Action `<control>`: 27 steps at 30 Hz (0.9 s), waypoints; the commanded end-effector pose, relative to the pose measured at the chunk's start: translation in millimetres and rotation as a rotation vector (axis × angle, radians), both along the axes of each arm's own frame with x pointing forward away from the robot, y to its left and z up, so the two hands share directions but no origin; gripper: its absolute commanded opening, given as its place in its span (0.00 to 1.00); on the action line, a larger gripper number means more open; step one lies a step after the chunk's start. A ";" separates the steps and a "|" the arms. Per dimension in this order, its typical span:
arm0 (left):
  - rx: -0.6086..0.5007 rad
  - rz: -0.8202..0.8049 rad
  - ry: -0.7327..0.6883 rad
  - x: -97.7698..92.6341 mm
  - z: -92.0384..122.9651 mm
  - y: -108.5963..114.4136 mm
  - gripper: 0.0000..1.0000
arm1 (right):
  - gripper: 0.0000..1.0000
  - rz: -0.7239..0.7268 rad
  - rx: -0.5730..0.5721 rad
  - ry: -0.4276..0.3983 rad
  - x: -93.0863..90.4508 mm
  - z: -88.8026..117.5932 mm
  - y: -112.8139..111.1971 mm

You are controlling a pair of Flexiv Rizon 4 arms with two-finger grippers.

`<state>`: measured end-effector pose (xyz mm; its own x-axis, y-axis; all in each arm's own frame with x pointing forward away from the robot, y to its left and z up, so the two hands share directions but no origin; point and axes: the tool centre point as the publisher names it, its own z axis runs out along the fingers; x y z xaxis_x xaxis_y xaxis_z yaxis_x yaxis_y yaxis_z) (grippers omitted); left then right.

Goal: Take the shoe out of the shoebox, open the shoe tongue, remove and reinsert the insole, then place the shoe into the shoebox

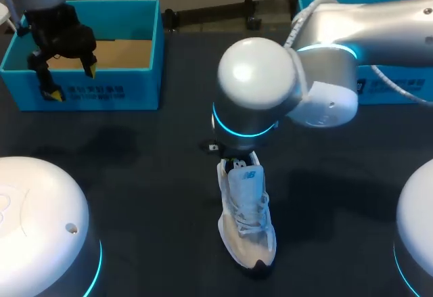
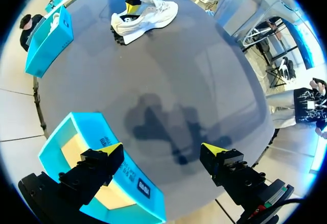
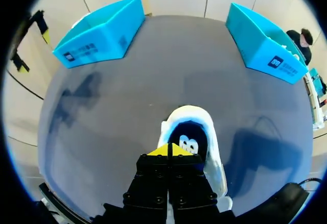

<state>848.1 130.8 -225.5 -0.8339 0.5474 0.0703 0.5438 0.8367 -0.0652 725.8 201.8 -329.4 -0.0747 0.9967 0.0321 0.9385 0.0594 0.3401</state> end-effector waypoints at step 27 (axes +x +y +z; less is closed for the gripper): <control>0.004 0.008 0.011 4.8 -1.5 7.2 1.00 | 0.00 -0.099 -0.367 0.023 6.5 -33.4 -22.5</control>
<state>852.8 137.5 -226.6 -0.8381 0.5395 0.0811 0.5353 0.8419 -0.0686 734.4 168.0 -352.9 -0.0372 0.9739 -0.2241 0.9534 0.1018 0.2840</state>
